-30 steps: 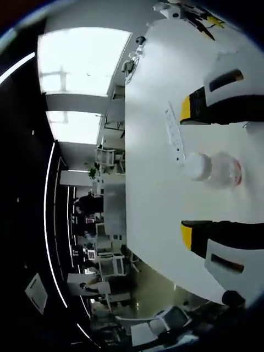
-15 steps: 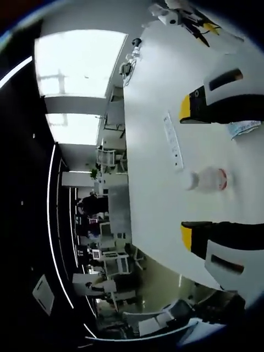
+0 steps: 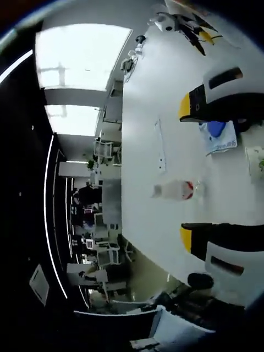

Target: Arrange the tabletop items into an orderly group along one side of the table until the central work area is clear of visible clutter.

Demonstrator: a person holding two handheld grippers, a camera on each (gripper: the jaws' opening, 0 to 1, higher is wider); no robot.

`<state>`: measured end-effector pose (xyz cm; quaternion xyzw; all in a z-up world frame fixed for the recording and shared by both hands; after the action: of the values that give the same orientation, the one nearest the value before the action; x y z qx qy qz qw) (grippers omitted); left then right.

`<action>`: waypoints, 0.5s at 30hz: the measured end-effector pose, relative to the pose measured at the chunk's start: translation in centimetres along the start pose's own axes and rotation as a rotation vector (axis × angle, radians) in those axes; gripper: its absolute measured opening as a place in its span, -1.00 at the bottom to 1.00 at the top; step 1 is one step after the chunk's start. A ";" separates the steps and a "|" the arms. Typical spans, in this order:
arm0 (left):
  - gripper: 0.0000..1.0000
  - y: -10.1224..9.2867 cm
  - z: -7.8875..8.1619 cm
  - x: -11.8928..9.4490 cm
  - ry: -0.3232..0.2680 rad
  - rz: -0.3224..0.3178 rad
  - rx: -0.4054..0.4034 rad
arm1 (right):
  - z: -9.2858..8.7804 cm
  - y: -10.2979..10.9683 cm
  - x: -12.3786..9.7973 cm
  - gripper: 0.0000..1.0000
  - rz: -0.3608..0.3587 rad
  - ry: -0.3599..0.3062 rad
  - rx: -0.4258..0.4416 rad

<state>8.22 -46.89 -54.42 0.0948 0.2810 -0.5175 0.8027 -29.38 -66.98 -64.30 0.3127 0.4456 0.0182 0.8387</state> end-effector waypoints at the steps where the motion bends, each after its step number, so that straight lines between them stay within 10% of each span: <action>1: 0.53 -0.1 -0.5 -0.2 0.005 0.003 0.004 | 0.0 0.0 0.0 0.20 0.006 -0.003 0.010; 15: 0.46 -1.1 -2.2 -1.6 0.018 0.026 -0.112 | 0.6 0.9 0.8 0.19 0.021 0.044 -0.027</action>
<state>5.97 -45.15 -55.20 0.0581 0.3153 -0.4897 0.8108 -28.22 -66.31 -64.23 0.3057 0.4604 0.0400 0.8324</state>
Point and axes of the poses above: the point that each gripper's makers call its tool centre point, and the gripper's own axes: x roughly forward along the fingers, y roughly to its left, z roughly out of its top, the point moved 9 cm from there along -x, roughly backward along the fingers, and after that the axes turned 13 degrees about y, right-handed, at the moved point
